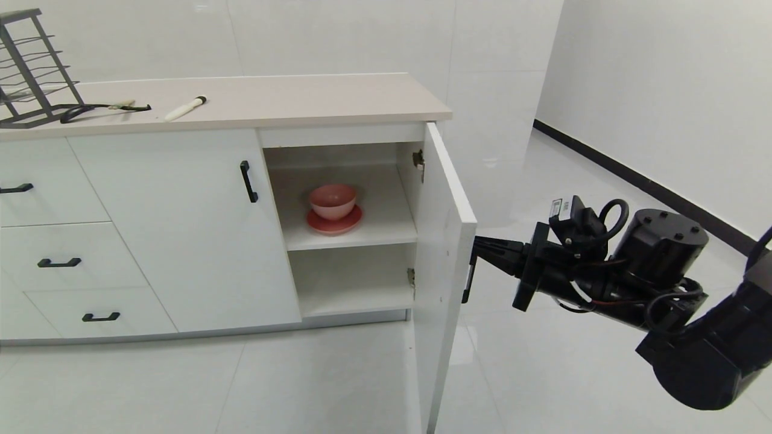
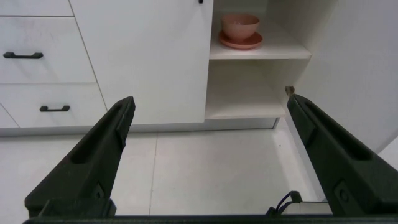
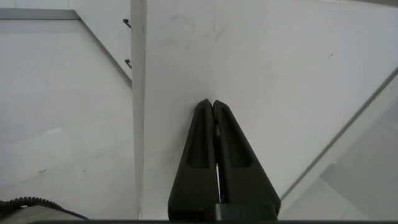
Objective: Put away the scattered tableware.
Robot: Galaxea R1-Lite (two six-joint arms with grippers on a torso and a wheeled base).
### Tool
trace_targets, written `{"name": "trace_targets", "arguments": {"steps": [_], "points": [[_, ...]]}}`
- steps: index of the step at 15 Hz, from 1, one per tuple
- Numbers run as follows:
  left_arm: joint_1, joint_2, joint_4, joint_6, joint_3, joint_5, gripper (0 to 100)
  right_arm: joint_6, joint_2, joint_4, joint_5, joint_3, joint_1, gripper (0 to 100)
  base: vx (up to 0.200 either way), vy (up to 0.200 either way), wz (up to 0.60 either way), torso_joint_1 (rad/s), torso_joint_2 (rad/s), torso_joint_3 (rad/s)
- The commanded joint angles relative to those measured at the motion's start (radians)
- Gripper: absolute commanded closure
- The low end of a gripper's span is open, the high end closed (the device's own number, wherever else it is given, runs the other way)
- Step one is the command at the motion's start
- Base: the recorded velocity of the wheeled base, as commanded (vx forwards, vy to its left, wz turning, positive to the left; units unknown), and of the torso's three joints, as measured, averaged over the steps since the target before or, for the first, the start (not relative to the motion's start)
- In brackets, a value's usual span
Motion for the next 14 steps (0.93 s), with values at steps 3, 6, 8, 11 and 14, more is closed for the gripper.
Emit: {"name": "trace_targets", "arguments": {"steps": [3,6,8,11,14], "points": [[0.001,0.000,0.000,0.000,0.000,0.001,0,0.001,0.010,0.000,-0.008,-0.020,0.012,100,0.000,0.000,0.00,0.000,0.00,0.000],[0.001,0.000,0.001,0.000,0.000,0.000,0,0.003,0.025,0.000,-0.010,-0.056,0.051,100,0.000,0.000,0.00,0.000,0.00,0.000],[0.001,0.000,0.001,0.000,0.000,0.000,0,0.008,0.061,0.000,-0.013,-0.095,0.094,100,0.000,0.000,0.00,0.000,0.00,0.000],[0.001,0.000,0.000,0.000,0.000,0.000,0,0.018,0.127,0.000,-0.047,-0.176,0.128,100,0.000,0.000,0.00,0.000,0.00,0.000],[0.001,0.000,0.001,0.000,0.000,0.000,0,0.041,0.197,-0.003,-0.076,-0.308,0.160,100,0.000,0.000,0.00,0.000,0.00,0.000]]}}
